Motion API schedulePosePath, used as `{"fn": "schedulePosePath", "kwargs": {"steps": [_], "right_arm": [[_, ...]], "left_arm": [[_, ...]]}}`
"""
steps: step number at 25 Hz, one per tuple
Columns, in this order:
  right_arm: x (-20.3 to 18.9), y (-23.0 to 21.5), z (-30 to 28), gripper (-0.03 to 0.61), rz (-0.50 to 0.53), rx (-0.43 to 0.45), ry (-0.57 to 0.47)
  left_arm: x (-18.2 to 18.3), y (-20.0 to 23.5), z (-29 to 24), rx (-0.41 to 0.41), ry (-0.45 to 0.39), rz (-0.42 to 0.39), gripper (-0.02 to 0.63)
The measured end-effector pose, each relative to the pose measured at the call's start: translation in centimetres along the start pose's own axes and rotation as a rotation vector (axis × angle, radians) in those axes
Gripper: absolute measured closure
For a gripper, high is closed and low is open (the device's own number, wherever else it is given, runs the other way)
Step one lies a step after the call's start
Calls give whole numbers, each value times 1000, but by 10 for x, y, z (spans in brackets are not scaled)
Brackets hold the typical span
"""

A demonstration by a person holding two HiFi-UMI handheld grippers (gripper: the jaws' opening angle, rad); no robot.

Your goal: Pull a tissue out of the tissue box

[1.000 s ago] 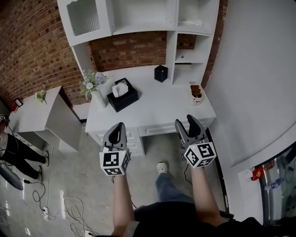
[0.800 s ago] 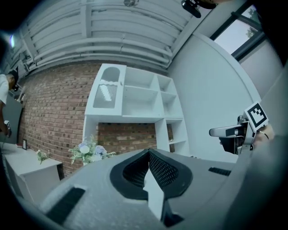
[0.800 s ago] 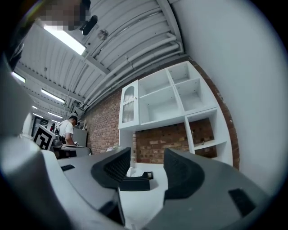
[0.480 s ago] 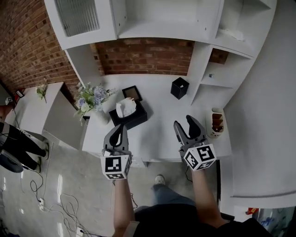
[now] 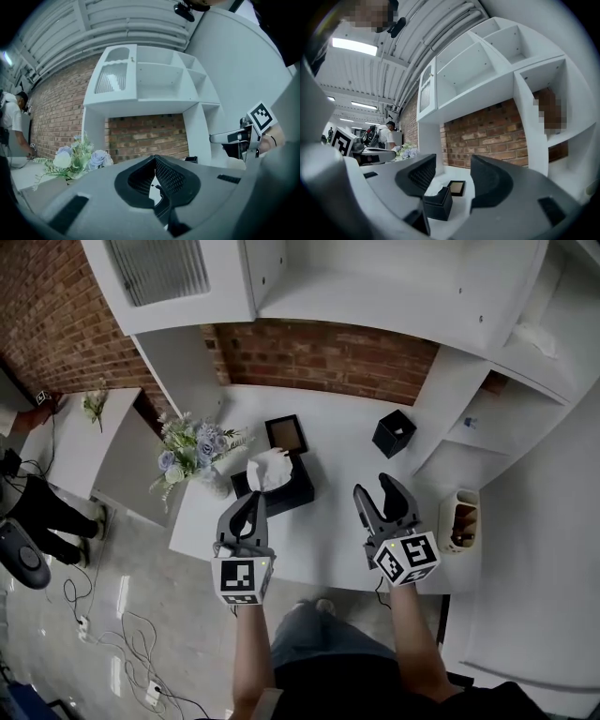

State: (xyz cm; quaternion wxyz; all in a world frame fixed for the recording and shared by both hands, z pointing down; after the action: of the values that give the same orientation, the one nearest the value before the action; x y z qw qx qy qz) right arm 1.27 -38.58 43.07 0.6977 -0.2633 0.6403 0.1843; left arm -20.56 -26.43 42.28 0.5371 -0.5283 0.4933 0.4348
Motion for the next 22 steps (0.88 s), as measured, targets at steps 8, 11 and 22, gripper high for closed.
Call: {"fn": "schedulePosePath", "kwargs": {"steps": [8,11,22], "right_arm": [[0,4,-41,368,39,78,51],[1,12,-68,368,104,173,126],[-27,52,-176,368,523,637,520]], "left_arm": [[0,14,-18,-7,18,-5,606],[-2,21,-20,-7,27,-8,606],[-27,40,-19,16,83,19,606]]}}
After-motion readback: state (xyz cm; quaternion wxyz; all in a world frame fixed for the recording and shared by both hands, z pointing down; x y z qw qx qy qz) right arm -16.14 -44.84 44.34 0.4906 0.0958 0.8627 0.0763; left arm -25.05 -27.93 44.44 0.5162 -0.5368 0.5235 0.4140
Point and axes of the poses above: the fingertips, and each gripper's own axes: z backward along the fingers, y to its left, x out of its top, the point moved 5 cm from there along z, backward along the fingers
